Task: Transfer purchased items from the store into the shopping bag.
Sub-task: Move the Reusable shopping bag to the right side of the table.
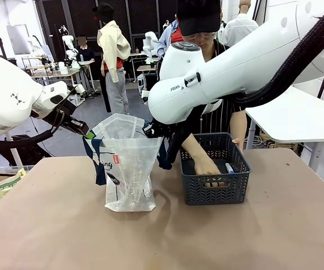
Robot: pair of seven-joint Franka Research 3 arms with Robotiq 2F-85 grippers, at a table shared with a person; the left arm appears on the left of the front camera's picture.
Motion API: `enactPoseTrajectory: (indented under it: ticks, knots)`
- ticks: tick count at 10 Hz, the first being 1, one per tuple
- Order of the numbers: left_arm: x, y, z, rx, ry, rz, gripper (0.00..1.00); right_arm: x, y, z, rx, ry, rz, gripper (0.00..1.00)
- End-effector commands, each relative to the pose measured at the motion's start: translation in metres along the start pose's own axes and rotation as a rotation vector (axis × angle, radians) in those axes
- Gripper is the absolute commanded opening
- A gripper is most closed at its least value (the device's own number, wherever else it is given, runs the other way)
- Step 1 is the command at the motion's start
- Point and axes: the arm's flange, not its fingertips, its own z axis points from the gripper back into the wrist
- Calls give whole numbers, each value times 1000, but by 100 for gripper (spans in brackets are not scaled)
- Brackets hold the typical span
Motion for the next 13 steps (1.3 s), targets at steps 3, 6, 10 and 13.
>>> enactPoseTrajectory:
  ticks: [3,6,10,13]
  knots:
    - [0,3,1,5,-1,-12,0,-1,-1,2,4,1,-7,0]
    - [0,3,1,5,-1,-12,0,-1,-1,2,4,1,-7,0]
    - [0,3,1,5,-1,-12,0,-1,-1,2,4,1,-7,0]
    - [0,3,1,5,-1,-12,0,-1,-1,2,4,1,-7,0]
